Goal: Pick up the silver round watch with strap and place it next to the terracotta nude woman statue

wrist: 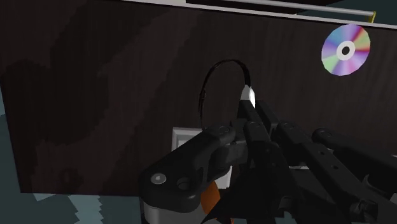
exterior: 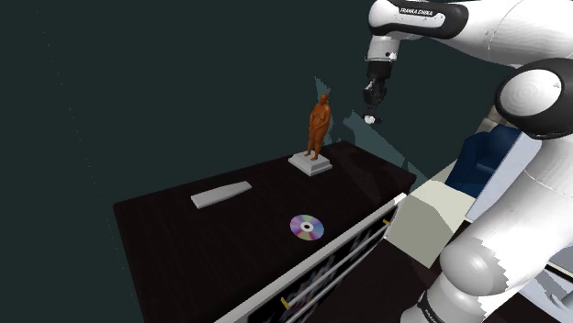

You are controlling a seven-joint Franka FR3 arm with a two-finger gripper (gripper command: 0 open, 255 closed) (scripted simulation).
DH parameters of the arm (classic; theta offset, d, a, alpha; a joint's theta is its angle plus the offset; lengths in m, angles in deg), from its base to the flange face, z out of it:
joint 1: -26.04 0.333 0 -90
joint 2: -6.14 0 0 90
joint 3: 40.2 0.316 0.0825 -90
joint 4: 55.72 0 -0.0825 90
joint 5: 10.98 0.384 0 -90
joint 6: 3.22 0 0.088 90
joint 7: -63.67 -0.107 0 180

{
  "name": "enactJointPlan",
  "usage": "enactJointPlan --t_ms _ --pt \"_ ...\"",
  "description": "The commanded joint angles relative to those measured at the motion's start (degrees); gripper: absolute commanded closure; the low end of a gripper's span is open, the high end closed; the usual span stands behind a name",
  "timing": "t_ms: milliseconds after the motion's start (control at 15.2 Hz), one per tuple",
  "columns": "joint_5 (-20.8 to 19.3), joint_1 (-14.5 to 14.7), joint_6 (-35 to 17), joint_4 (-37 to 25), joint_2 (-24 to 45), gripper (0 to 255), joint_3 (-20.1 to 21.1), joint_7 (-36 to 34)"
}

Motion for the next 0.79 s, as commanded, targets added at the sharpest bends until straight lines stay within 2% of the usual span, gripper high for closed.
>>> enactJointPlan --t_ms 0,726 --pt "-0.01 0.01 -1.81 2.26 -0.48 255 0.01 -0.04" --pt "-0.05 0.01 -10.75 13.19 -2.47 255 0.01 -0.19"
